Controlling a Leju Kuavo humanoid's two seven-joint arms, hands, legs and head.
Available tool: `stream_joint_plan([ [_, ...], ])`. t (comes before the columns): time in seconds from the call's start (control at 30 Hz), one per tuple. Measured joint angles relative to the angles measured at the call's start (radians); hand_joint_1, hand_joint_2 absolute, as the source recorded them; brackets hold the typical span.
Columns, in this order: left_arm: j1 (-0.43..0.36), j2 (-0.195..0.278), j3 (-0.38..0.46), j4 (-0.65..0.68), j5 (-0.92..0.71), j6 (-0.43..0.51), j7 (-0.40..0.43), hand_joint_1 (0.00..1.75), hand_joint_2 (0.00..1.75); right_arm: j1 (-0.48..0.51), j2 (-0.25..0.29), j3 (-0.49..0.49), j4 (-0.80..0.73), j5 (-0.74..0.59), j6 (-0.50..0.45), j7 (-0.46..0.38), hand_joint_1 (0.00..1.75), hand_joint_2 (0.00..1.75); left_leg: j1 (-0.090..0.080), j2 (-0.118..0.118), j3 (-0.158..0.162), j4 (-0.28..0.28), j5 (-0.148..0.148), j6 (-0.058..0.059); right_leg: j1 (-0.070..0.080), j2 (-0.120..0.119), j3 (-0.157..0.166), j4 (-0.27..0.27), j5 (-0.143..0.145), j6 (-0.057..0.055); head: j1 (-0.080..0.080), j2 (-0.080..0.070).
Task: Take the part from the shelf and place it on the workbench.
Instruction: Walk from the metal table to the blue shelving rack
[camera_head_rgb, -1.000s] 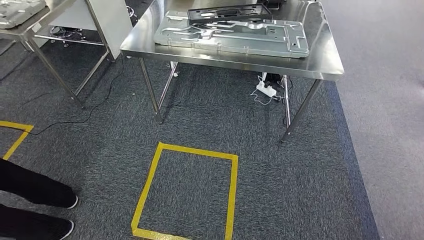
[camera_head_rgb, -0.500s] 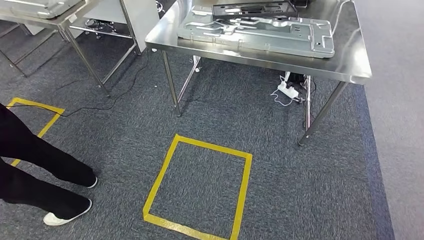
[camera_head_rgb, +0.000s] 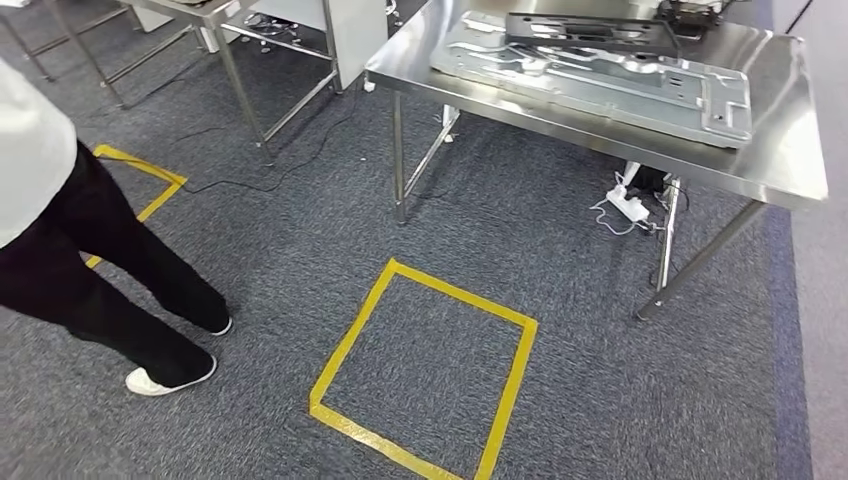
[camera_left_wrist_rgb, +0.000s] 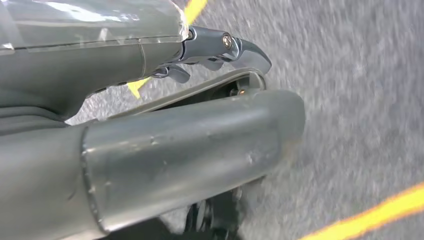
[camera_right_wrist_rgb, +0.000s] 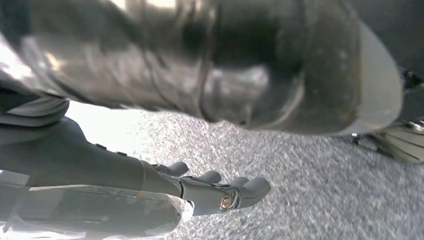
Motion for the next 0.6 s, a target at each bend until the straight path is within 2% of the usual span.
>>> stream_joint_plan([
  [0.03,-0.002,-0.001,0.005,-0.001,0.000,0.000,0.001,0.00,0.00,0.002,0.001,-0.001,0.001,-0.001,0.002,0.001,0.00,0.00,-0.001,-0.011,-0.005,0.001,0.003,0.004,0.000,0.021,-0.029,0.063,-0.037,0.001,0.000,0.000],
  [0.07,-0.003,-0.001,0.010,-0.002,0.001,0.001,0.003,0.00,0.00,0.004,0.002,-0.001,0.001,-0.002,0.003,0.001,0.00,0.00,-0.002,-0.022,-0.010,0.002,0.005,0.007,0.000,0.030,-0.059,0.129,-0.068,0.000,0.000,0.000],
  [0.1,-0.003,-0.002,0.015,-0.003,0.002,0.002,0.004,0.00,0.00,0.005,0.003,-0.002,0.002,-0.002,0.005,0.002,0.00,0.00,-0.003,-0.034,-0.013,0.003,0.006,0.007,0.000,0.032,-0.081,0.177,-0.082,0.000,0.000,0.000],
  [0.13,-0.003,-0.002,0.020,-0.003,0.004,0.003,0.005,0.00,0.00,0.005,0.004,-0.004,0.003,-0.004,0.005,0.002,0.00,0.00,-0.004,-0.047,-0.015,0.005,0.007,0.008,0.000,0.034,-0.087,0.191,-0.075,-0.001,0.000,0.000],
  [0.17,-0.002,-0.003,0.023,-0.003,0.006,0.004,0.006,0.00,0.00,0.005,0.004,-0.005,0.003,-0.004,0.005,0.002,0.00,0.00,-0.004,-0.060,-0.015,0.008,0.007,0.007,-0.001,0.036,-0.074,0.164,-0.048,-0.002,0.000,0.000],
  [0.2,-0.001,-0.004,0.026,-0.003,0.008,0.004,0.007,0.00,0.00,0.006,0.004,-0.006,0.003,-0.005,0.005,0.001,0.00,0.00,-0.004,-0.074,-0.015,0.011,0.006,0.006,-0.001,0.043,-0.045,0.103,-0.009,-0.005,0.000,0.000],
  [0.27,-0.002,-0.007,0.030,-0.003,0.013,0.004,0.007,0.00,0.00,0.007,0.004,-0.008,0.004,-0.006,0.004,0.000,0.00,0.00,-0.004,-0.098,-0.021,0.021,0.003,-0.002,-0.004,0.093,0.013,-0.024,0.045,-0.012,0.000,0.000],
  [0.3,-0.004,-0.008,0.032,-0.003,0.015,0.004,0.007,0.00,0.00,0.008,0.004,-0.009,0.005,-0.006,0.004,-0.001,0.00,0.00,-0.003,-0.108,-0.026,0.025,0.003,-0.008,-0.005,0.112,0.026,-0.059,0.054,-0.014,0.000,0.000],
  [0.33,-0.004,-0.009,0.035,-0.004,0.017,0.005,0.008,0.00,0.00,0.008,0.004,-0.010,0.005,-0.006,0.004,-0.002,0.00,0.00,-0.002,-0.118,-0.032,0.027,0.004,-0.016,-0.004,0.124,0.030,-0.071,0.053,-0.017,0.000,0.000],
  [0.4,-0.004,-0.009,0.041,-0.006,0.020,0.005,0.009,0.00,0.00,0.004,0.007,-0.011,0.006,-0.009,0.000,-0.002,0.00,0.00,0.001,-0.136,-0.038,0.026,0.007,-0.031,-0.003,0.103,0.031,-0.077,0.057,-0.027,0.000,0.000],
  [0.43,-0.003,-0.009,0.043,-0.008,0.022,0.006,0.009,0.00,0.00,0.002,0.010,-0.012,0.006,-0.010,-0.004,-0.002,0.00,0.00,0.001,-0.127,-0.041,0.032,0.002,-0.037,-0.004,0.090,0.034,-0.082,0.060,-0.034,0.000,0.000],
  [0.47,-0.003,-0.010,0.044,-0.009,0.024,0.006,0.010,0.00,0.00,0.002,0.013,-0.013,0.006,-0.012,-0.007,-0.002,0.00,0.00,0.001,-0.107,-0.052,0.055,-0.014,-0.041,-0.006,0.075,0.036,-0.088,0.062,-0.041,-0.001,0.000],
  [0.53,-0.005,-0.012,0.045,-0.010,0.030,0.006,0.011,0.00,0.00,0.005,0.017,-0.014,0.006,-0.013,-0.010,0.000,0.00,0.00,0.002,-0.053,-0.100,0.159,-0.074,-0.050,-0.005,0.045,0.038,-0.093,0.064,-0.050,-0.004,0.000],
  [0.57,-0.006,-0.012,0.046,-0.011,0.034,0.005,0.012,0.00,0.00,0.006,0.017,-0.015,0.006,-0.014,-0.011,0.001,0.00,0.00,0.004,-0.039,-0.132,0.227,-0.106,-0.054,-0.003,0.029,0.037,-0.093,0.064,-0.052,-0.005,0.000],
  [0.6,-0.006,-0.012,0.048,-0.012,0.037,0.005,0.012,0.00,0.00,0.007,0.019,-0.015,0.006,-0.014,-0.012,0.002,0.00,0.00,0.005,-0.031,-0.156,0.280,-0.125,-0.058,-0.001,0.014,0.036,-0.093,0.063,-0.053,-0.005,0.000],
])
